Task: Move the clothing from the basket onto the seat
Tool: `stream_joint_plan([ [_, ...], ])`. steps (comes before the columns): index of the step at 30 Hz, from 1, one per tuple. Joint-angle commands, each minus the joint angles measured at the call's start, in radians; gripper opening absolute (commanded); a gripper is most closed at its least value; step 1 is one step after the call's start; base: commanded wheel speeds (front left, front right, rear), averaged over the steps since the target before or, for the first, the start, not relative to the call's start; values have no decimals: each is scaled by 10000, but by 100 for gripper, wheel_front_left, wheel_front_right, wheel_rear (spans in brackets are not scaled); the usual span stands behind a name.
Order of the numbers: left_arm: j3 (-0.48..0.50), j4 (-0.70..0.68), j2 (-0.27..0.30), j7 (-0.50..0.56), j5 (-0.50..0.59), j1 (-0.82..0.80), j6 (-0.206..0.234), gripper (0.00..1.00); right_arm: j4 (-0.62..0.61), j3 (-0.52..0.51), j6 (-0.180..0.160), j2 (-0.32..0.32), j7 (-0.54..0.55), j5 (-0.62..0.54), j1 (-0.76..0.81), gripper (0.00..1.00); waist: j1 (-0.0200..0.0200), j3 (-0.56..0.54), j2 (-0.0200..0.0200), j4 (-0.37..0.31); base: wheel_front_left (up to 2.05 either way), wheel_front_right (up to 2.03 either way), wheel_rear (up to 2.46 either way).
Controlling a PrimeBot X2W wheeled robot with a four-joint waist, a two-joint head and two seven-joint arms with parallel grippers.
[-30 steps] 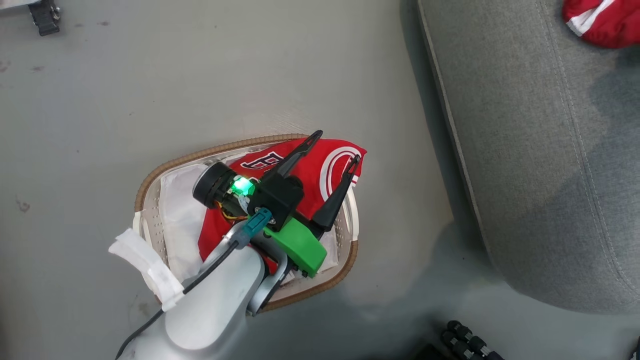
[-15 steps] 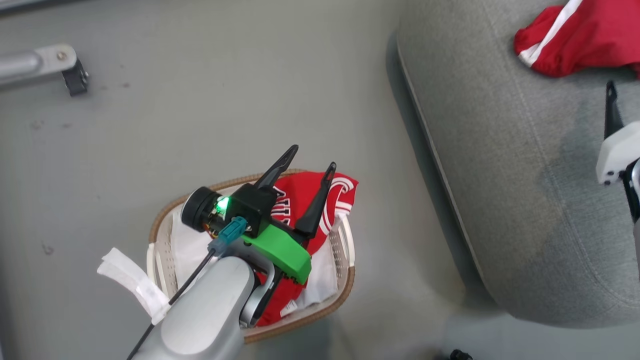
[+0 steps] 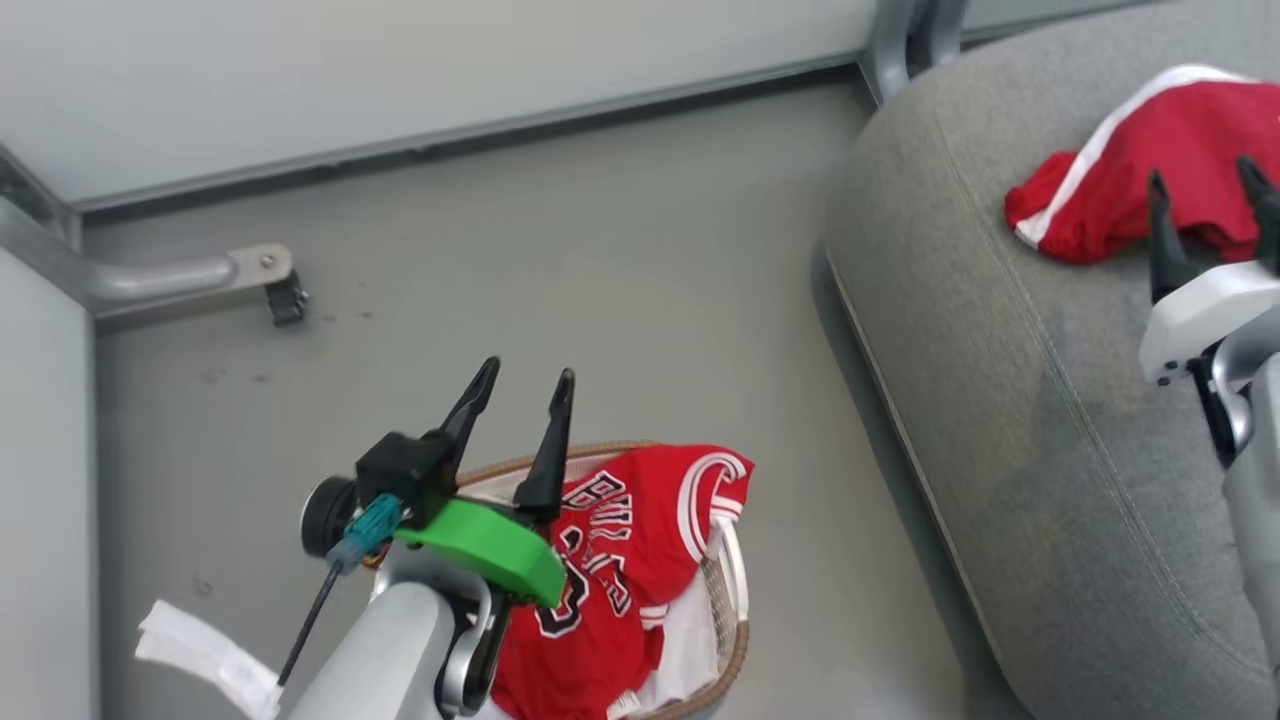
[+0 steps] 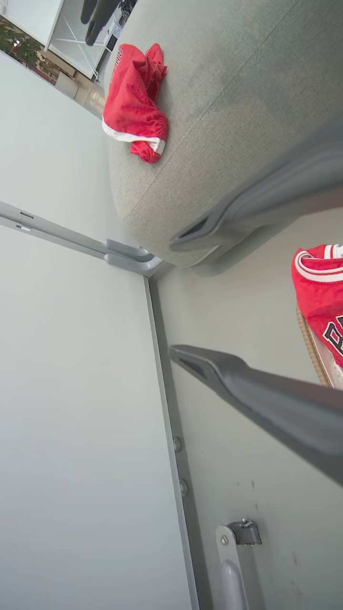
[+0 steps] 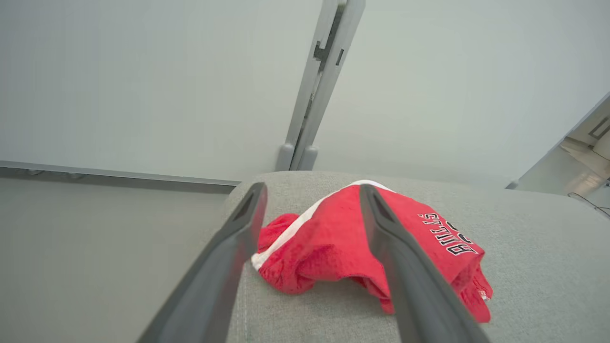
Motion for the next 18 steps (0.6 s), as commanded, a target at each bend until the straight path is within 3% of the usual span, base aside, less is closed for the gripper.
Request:
stream_joint_plan([
  [1,246,-65,-5,-31,132,369,70,100,-165,99,-14,145,-19,138,331,100,1,-1066,0,879,0,0,0],
  [10,1816,-388,-81,-22,383,1894,208,100,-1731,165,-14,1218,-19,980,2041,100,1,-2037,0,1866,0,0,0],
  [18,2682,-636,-176,-21,567,2967,168,100,-3172,-147,-14,2312,-19,1479,4236,100,1,-2483,0,2260,0,0,0],
])
